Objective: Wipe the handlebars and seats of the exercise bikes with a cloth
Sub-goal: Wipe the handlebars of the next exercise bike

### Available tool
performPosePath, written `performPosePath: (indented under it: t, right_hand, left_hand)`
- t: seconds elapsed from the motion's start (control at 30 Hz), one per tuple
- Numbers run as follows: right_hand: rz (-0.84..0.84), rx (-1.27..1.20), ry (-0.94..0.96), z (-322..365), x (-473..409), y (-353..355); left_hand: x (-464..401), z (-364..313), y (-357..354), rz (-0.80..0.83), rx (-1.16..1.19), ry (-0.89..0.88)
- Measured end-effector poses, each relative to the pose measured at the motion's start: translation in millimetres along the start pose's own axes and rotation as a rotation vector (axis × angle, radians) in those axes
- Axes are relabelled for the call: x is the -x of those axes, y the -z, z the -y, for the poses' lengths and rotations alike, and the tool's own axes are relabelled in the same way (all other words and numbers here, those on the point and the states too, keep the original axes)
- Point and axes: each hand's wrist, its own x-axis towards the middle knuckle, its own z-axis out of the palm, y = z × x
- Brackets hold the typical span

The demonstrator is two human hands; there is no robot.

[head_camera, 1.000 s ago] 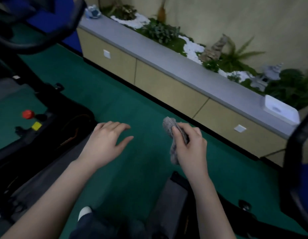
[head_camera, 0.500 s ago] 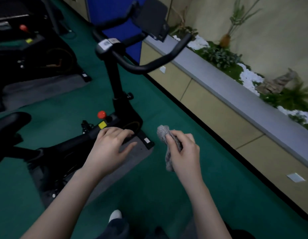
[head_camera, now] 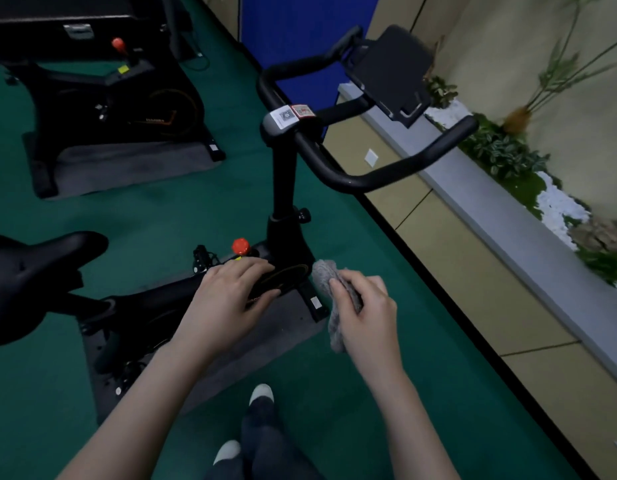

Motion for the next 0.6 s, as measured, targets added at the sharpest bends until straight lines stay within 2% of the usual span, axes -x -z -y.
performPosePath:
  t: [0.23, 0.43, 0.6]
  right_hand:
    - [0.099, -0.047, 0.034, -11.0, -67.0, -11.9]
    - [0.17, -0.08, 0.098, -6.3, -106.3, -25.7]
    - [0.196, -0.089, 0.157, 2.7, -126.4, -37.9]
  left_hand:
    - [-43.9, 23.1, -4.2, 0.06, -0.002, 0.097]
    - [-56.8, 40.8, -2.4, 0.007, -0.075, 0.197]
    - [-75.0, 54.2, 3.7, 0.014, -0.091, 0.201]
